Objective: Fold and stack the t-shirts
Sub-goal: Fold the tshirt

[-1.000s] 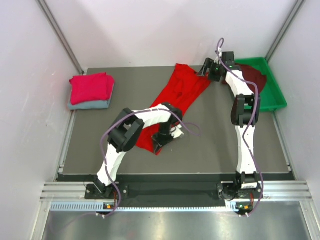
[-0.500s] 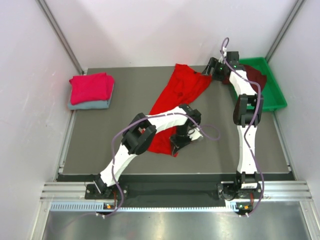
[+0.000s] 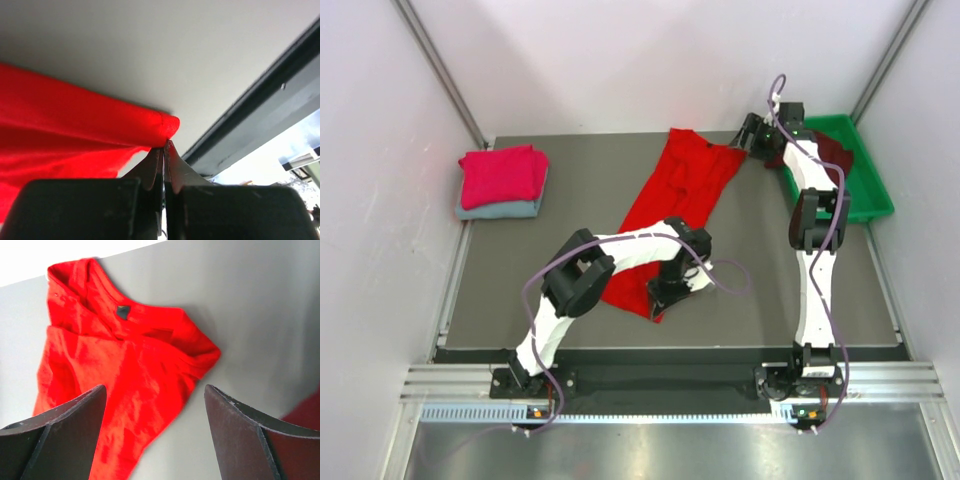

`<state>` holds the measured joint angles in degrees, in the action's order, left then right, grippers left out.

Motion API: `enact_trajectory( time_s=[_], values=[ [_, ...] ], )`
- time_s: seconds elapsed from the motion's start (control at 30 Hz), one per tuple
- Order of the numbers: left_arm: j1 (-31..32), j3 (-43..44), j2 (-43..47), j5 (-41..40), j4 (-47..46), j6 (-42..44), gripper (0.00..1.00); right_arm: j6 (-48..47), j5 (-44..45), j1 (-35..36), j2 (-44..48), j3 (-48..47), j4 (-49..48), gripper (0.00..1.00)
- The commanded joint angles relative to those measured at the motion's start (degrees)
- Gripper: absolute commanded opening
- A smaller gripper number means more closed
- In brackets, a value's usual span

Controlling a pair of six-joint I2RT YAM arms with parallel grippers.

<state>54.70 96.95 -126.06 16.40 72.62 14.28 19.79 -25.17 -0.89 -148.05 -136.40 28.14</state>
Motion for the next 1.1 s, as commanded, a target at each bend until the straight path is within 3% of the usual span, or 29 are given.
enact_trajectory(
  time_s=[0.0, 0.57, 1.07],
  values=[
    [-0.2, -2.4, 6.2, -0.6, 0.5, 1.8, 0.00, 2.0, -1.2, 2.5, -2.2, -2.8, -1.6, 0.80],
    [0.1, -4.7, 8.3, 2.7, 1.7, 3.3, 0.00, 2.1, 5.2, 5.5, -5.0, -2.6, 1.9, 0.78],
    [6.9, -2.4, 4.9, 3.7, 2.8, 5.4, 0.00, 4.2, 6.4, 4.2, -12.3, -12.2, -4.1, 0.78]
  ],
)
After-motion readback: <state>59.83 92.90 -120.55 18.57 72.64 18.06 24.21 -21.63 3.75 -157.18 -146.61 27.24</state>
